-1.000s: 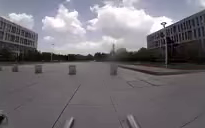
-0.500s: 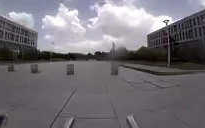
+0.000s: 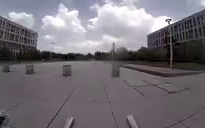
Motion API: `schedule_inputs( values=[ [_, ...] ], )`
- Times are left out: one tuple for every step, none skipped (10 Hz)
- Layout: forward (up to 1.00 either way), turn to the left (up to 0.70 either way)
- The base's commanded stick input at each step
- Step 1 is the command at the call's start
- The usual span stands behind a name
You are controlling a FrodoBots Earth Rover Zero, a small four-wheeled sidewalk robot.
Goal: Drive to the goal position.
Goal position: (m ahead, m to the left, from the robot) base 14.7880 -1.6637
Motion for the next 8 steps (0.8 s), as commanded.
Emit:
schedule_inputs(
  values=[
    [0.70,0.00],
    [0.70,0.18],
    [0.70,0.28],
    [0.70,0.31],
    [0.70,0.00],
    [0.70,0.00],
    [0.70,0.00],
    [0.70,0.00]
  ],
)
